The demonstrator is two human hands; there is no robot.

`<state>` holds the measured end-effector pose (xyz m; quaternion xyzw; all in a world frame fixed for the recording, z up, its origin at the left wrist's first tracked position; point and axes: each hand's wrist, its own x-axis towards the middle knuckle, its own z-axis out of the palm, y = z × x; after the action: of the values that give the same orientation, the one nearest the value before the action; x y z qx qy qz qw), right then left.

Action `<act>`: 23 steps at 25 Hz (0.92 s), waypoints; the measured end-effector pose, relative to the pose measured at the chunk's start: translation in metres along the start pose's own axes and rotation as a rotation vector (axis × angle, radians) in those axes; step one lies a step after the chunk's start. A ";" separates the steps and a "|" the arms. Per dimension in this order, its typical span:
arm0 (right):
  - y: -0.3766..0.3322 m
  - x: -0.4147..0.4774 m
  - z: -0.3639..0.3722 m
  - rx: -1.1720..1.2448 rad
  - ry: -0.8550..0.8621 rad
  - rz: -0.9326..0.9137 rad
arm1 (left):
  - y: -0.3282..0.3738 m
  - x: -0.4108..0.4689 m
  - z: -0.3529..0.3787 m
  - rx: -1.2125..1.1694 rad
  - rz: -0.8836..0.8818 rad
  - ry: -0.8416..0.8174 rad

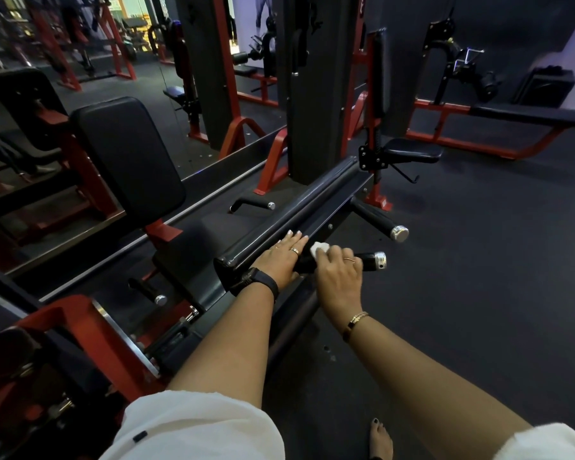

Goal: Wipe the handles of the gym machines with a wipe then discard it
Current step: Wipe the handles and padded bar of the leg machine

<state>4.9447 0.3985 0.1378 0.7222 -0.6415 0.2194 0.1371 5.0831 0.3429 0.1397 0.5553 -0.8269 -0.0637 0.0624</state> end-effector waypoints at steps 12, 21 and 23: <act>0.001 -0.008 0.013 0.143 0.075 -0.119 | 0.000 -0.002 -0.001 -0.025 0.026 0.016; 0.018 -0.013 0.020 0.002 0.094 -0.443 | -0.002 -0.001 -0.001 -0.054 0.021 0.003; 0.019 -0.013 0.020 0.018 0.076 -0.638 | 0.000 -0.001 -0.001 -0.049 0.007 0.001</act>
<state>4.9279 0.3974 0.1126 0.8795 -0.3750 0.1975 0.2165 5.0840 0.3435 0.1402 0.5505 -0.8271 -0.0833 0.0768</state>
